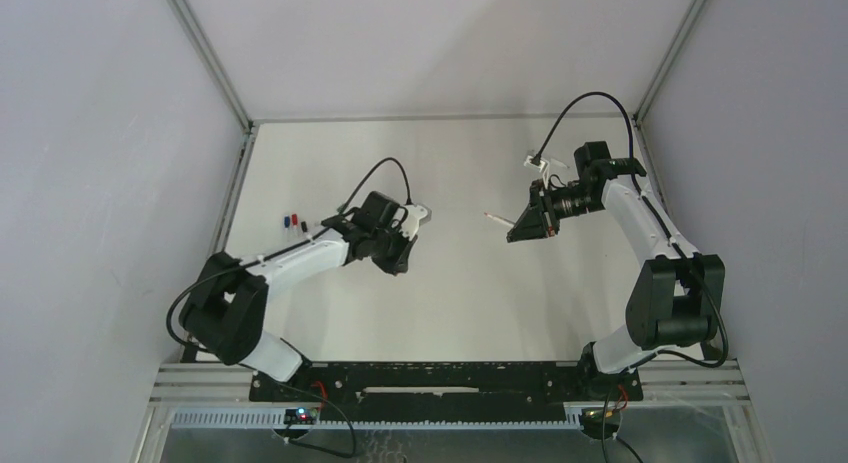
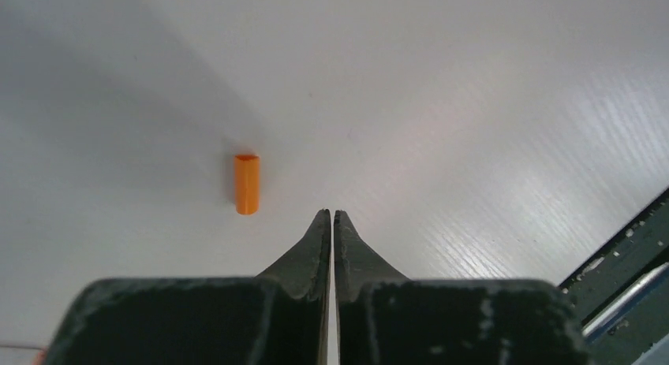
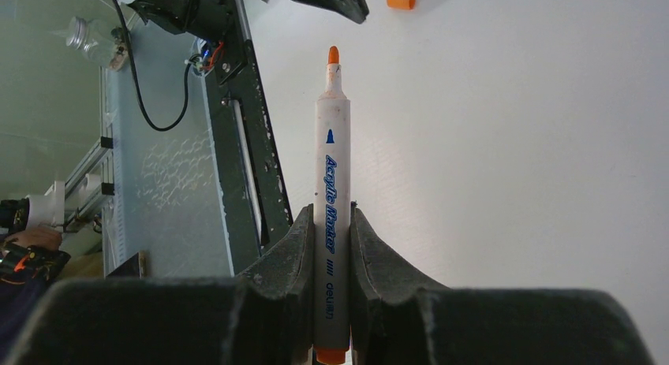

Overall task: Insert the pens into the pen caps
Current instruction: Pick up the pen cap from the center of the board.

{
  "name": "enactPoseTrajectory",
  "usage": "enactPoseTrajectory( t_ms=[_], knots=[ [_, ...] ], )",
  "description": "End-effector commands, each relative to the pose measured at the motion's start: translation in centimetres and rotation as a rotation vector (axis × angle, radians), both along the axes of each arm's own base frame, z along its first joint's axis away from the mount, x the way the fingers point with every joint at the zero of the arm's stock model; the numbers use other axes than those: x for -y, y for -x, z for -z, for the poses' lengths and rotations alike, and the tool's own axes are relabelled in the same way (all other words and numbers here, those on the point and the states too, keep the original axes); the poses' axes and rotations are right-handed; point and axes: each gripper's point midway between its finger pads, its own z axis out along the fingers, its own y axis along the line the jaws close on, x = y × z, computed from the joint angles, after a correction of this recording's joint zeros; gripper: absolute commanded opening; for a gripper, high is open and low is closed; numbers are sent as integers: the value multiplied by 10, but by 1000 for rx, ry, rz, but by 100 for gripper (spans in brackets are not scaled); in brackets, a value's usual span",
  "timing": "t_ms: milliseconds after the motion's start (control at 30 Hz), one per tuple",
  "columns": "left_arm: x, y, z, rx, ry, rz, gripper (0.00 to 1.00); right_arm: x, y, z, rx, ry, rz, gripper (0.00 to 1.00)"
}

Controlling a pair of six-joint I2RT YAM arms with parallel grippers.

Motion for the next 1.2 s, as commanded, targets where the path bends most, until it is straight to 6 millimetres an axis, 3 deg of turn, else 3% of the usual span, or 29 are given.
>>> enactPoseTrajectory(
  t_ms=[0, 400, 633, 833, 1167],
  knots=[
    [-2, -7, 22, -31, -17, -116, 5, -1, 0, -10, 43, -35, -6, 0],
    [-14, -16, 51, -100, -156, -205, 5, 0, 0, -10, 50, -22, -2, 0],
    [-38, -23, 60, -120, -317, -294, 6, 2, -1, -10, 51, -23, 4, 0],
    [-53, -26, 62, -144, -360, -370, 6, 2, -2, -10, 48, -27, 7, 0],
    [-60, -37, 56, -150, -365, -433, 9, 3, -2, -11, 53, -31, 9, 0]
  ],
)
